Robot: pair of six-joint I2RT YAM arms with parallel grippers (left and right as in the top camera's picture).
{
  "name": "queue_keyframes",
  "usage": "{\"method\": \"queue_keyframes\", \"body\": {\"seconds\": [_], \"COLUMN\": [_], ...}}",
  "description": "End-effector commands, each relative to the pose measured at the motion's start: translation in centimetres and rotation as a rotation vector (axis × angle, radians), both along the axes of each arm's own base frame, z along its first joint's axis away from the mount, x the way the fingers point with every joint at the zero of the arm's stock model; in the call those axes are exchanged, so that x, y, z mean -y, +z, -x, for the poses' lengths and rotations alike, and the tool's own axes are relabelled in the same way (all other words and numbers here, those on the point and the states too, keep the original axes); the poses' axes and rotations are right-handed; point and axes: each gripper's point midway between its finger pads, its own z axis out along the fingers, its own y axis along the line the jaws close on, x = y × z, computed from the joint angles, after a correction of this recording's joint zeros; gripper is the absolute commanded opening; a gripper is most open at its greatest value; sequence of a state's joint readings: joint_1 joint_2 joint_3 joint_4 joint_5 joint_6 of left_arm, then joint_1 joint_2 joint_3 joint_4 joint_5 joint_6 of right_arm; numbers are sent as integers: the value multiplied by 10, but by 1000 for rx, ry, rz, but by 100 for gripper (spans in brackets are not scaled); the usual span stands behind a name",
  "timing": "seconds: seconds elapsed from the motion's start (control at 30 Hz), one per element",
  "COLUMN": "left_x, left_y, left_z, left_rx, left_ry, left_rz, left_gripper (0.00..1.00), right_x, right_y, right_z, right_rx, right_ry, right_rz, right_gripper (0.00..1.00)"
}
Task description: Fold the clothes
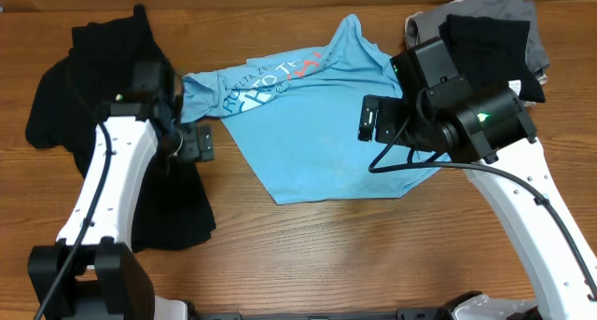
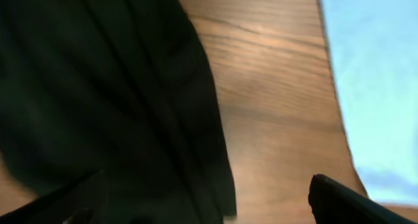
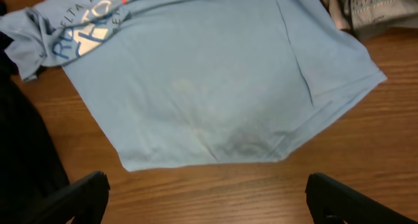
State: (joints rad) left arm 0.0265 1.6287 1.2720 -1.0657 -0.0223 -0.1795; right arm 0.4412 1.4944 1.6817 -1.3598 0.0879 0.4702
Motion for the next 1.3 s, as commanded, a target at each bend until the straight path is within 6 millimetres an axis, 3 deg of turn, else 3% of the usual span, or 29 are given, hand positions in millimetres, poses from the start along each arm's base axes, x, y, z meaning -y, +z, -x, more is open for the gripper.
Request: {"method": "queue_keyframes", "body": {"seconds": [0.0, 0.17, 0.33, 0.7, 1.03, 1.27], "left_x": [7, 0, -22, -76, -134, -143], "left_y": [-29, -65, -95, -137, -138, -120], "left_z": [7, 12, 20, 35, 51, 36], "left_rx": [2, 13, 1, -51, -25, -3], "left_ry": [-23, -2, 57, 267, 516, 422], "left_rz": [86, 79, 32, 46, 83, 84], "left_gripper": [100, 98, 100, 100, 100, 100], "right_x": [0, -2, -3, -3, -4, -4], "right_y": [6, 8, 9, 9, 11, 11], "right_z": [-4, -8, -9, -10, -12, -13], "right_rx": [38, 58, 60, 67, 79, 84], "right_ry": [2, 2, 2, 2, 21, 21], "right_rz": [1, -8, -9, -12, -7, -9], "right_gripper": [100, 100, 100, 100, 100, 100]}}
